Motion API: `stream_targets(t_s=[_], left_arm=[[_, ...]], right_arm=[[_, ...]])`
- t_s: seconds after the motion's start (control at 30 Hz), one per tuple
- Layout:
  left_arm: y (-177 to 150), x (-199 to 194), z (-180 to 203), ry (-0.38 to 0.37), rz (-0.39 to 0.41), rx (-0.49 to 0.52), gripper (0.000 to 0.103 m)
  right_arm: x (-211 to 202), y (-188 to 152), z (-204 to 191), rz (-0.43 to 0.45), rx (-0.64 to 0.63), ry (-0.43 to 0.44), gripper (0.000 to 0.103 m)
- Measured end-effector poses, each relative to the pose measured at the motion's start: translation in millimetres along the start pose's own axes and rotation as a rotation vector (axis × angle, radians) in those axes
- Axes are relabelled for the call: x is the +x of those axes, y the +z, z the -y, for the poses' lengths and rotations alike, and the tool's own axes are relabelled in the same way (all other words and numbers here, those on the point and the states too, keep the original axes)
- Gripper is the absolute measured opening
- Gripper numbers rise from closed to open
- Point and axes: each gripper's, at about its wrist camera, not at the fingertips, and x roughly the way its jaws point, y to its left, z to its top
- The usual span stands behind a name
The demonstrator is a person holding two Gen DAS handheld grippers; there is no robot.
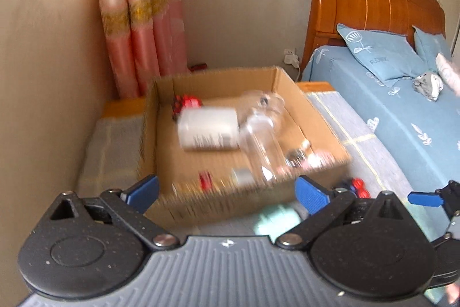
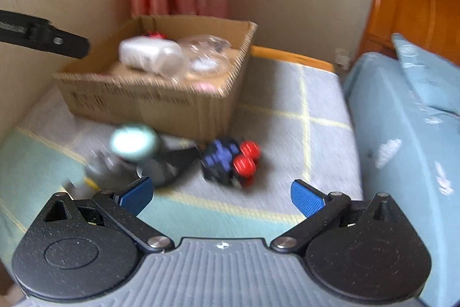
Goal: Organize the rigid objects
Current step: 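Withdraw both tools from the box back toward the bed items, then move the left tool to the grey toy figure while the right tool approaches the black cube toy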
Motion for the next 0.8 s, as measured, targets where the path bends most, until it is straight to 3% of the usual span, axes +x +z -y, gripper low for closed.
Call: stream_targets(t_s=[0.1,0.27,0.47,0.8], left_arm=[[-26,1,7,-0.048,-0.013,-0.032,0.101],[-61,9,24,-0.093,-0.061,-0.01,0.101],[-86,20,34,-0.119,-0.113,0.029,0.101],[-106,33,23,-0.065,-0.161,0.022,0.101]], right_arm=[[5,-21,-6,-0.033,-0.001,-0.039,0.103],[9,-42,-10,-0.086,0.003,-0.024,0.103],[10,-46,2,-0.089,0.06,0.022,0.103],[12,-48,2,-0.066,0.049,0.029,0.103]])
